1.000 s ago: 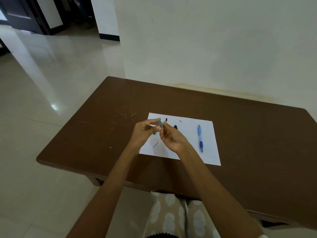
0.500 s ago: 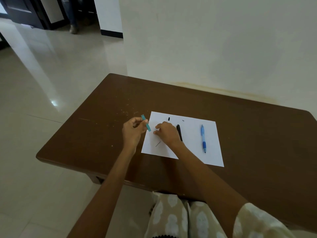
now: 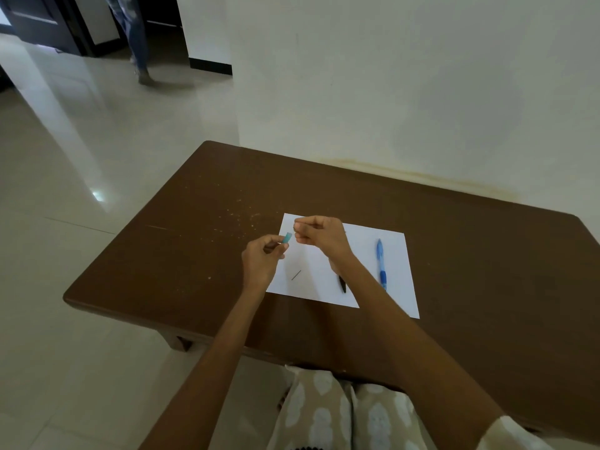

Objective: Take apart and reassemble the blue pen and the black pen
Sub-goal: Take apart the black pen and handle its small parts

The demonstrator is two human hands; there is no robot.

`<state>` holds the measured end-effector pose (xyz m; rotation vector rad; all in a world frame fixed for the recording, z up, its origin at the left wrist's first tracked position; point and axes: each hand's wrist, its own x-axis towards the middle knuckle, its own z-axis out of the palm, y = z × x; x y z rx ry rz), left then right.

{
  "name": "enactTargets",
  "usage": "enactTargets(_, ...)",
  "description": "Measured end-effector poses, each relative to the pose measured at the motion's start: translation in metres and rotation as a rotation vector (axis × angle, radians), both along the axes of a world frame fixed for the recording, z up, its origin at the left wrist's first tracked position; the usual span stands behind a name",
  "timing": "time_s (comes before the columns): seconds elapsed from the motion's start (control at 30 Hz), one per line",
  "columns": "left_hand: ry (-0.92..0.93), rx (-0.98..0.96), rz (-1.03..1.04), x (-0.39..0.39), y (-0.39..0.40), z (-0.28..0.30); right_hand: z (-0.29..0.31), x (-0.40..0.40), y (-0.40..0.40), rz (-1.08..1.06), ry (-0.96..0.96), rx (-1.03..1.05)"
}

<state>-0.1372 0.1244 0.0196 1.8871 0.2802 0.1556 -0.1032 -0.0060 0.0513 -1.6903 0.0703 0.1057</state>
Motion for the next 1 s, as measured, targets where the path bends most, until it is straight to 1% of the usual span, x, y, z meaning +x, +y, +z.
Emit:
enactTargets(0.2,0.001,0.017,-0.004,-0.002,-0.002,0.004,0.000,0.000,0.000,0.082,-0.029,-0.041)
enactTargets(0.33,0.009,0.042,-0.033,-0.002,-0.003,0.005,-0.004,0.000,-0.003,0.076,-0.051,-0.105)
enactTargets(0.53,0.024,0.042,-0.051,-0.001,-0.002,0.006,-0.005,0.000,-0.002,0.065,-0.030,-0.109)
enactTargets(0.63,0.059,-0.034,-0.036,0.000,-0.001,0.006,-0.007,0.002,0.000,0.066,-0.008,-0.148)
enactTargets(0.77,0.122,-0.165,-0.001,0.000,0.002,0.001,-0.007,0.004,0.002,0.150,0.004,-0.188)
enactTargets(0.9,0.120,-0.176,-0.053,0.005,0.003,0.001,-0.010,0.005,0.006,0.096,0.009,-0.127)
enactTargets(1.0,0.088,-0.100,-0.035,0.012,0.005,-0.001,-0.013,0.018,0.009,0.041,0.078,-0.139)
